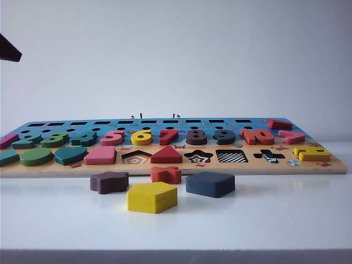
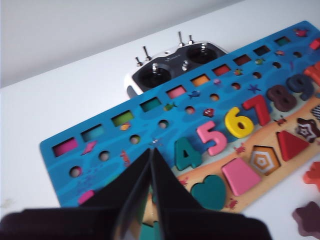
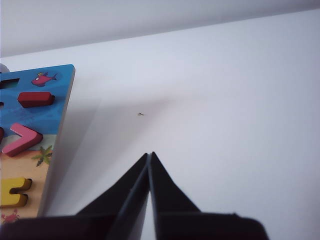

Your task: Insert the cube into the slot.

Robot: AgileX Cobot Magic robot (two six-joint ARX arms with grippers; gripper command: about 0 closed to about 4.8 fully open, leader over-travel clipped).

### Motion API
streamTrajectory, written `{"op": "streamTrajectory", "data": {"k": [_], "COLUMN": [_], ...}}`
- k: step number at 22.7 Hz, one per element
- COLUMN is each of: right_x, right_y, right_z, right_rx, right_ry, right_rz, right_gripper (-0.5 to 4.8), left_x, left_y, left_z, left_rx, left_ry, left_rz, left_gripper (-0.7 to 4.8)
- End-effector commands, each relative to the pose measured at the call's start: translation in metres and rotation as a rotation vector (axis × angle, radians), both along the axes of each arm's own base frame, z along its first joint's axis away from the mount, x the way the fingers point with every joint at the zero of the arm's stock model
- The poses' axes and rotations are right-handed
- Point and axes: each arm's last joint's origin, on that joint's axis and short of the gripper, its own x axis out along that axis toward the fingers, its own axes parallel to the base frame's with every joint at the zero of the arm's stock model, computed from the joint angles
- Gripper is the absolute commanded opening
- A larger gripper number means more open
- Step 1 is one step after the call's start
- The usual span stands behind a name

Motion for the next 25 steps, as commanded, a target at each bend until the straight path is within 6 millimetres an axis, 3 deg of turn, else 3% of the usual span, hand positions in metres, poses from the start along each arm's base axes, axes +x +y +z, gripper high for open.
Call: {"op": "streamTrajectory", "data": {"k": [1, 6, 13, 20, 23, 25], "right_x": [-0.001, 0.005, 0.018, 0.026, 0.027, 0.027], "right_y": [0.001, 0.014, 0.041, 0.063, 0.07, 0.077], "right_z": [0.013, 0.051, 0.105, 0.142, 0.153, 0.161], "right_rx": [0.04, 0.08, 0.04, -0.099, -0.155, -0.187], "right_ry": [-0.03, 0.008, 0.202, 0.346, 0.406, 0.471], "right_rz": [0.013, 0.128, 0.333, 0.494, 0.558, 0.655], "right_gripper": [-0.03, -0.01, 0.0, 0.04, 0.27, 0.74], "left_x": [0.0, -0.002, -0.007, -0.008, -0.006, -0.003], "left_y": [-0.007, -0.022, -0.035, -0.046, -0.051, -0.056], "left_z": [0.005, 0.013, 0.023, 0.032, 0.039, 0.047], "left_rx": [0.011, 0.044, 0.061, 0.043, 0.036, 0.038], "left_ry": [0.024, 0.101, 0.216, 0.263, 0.268, 0.272], "left_rz": [-0.08, -0.239, -0.467, -0.692, -0.733, -0.789], "left_gripper": [0.17, 0.17, 0.17, 0.17, 0.17, 0.17]}}
